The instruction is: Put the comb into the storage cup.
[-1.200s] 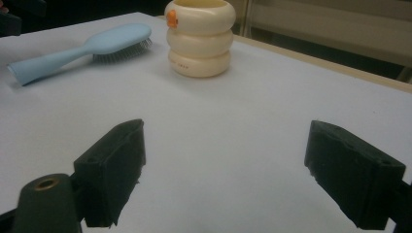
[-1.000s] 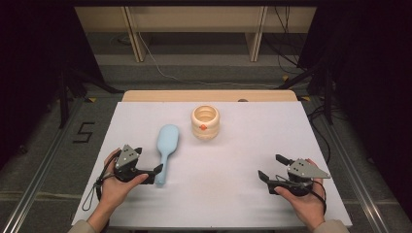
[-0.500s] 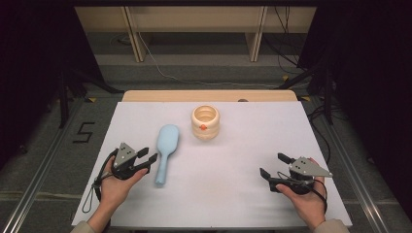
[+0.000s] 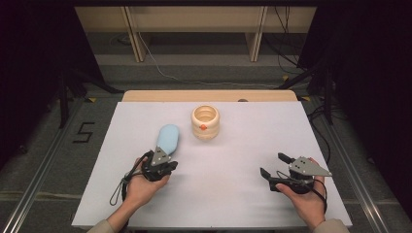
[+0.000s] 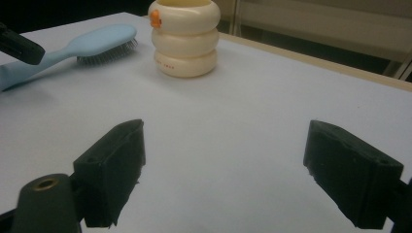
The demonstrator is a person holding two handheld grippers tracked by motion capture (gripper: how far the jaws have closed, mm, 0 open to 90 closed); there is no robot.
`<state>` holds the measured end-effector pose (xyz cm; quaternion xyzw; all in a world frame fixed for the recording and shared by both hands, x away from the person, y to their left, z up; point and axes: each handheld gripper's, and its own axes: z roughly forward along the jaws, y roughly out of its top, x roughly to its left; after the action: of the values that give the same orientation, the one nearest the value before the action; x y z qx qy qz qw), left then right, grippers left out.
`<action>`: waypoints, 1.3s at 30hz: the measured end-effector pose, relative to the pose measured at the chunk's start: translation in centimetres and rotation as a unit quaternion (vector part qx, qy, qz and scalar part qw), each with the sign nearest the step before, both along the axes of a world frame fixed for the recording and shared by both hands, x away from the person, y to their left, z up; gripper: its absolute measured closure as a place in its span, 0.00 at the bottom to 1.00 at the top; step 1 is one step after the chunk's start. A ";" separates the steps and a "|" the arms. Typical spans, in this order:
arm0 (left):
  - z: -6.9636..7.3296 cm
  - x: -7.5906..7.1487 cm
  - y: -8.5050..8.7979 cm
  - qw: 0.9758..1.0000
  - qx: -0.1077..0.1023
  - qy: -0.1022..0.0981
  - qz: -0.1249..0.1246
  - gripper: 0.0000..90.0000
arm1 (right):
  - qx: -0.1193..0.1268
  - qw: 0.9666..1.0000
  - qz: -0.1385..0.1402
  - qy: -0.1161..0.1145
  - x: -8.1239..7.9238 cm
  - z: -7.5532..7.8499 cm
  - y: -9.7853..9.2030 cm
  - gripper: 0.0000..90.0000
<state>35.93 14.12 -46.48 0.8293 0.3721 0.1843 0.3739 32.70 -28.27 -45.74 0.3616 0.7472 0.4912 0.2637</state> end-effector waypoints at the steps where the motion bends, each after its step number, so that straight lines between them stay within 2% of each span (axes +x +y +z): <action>1: 0.0 0.1 -0.1 1.000 0.001 0.006 0.003 1.00 | 0.000 1.000 0.000 0.000 0.0 0.0 0.0 0.18; 3: -0.3 0.4 -0.2 1.000 0.000 0.026 0.004 1.00 | 0.000 1.000 0.000 0.000 0.0 0.0 0.0 0.18; 6: -0.8 0.7 -0.4 0.999 0.004 0.042 0.014 1.00 | -0.001 1.000 -0.002 -0.001 0.0 0.1 0.0 0.18; 11: -0.9 0.9 -0.5 0.998 0.012 0.051 0.025 1.00 | 0.000 1.000 -0.001 -0.001 0.0 0.1 0.0 0.18; 14: -1.0 1.1 -0.6 0.997 0.024 0.060 0.033 1.00 | -0.001 1.000 0.002 0.001 -0.1 0.1 0.0 0.18; 18: -1.1 1.3 -0.4 0.997 0.032 0.067 0.037 1.00 | 0.000 1.000 0.002 0.003 0.0 0.0 0.0 0.18; 22: -1.2 1.3 0.1 0.997 0.029 0.071 0.032 1.00 | 0.001 1.000 0.005 0.006 0.0 0.0 0.0 0.18; 25: -1.1 1.4 0.8 0.996 0.026 0.076 0.037 1.00 | 0.002 1.000 0.008 0.010 -0.1 -0.2 0.0 0.18; 39: -0.7 1.7 3.1 0.993 0.046 0.090 0.061 1.00 | 0.002 1.000 0.012 0.015 -0.1 -0.3 0.0 0.18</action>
<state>37.66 17.19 -47.20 0.8348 0.4452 0.1478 0.2883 32.60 -28.26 -46.06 0.3605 0.7542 0.4906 0.2458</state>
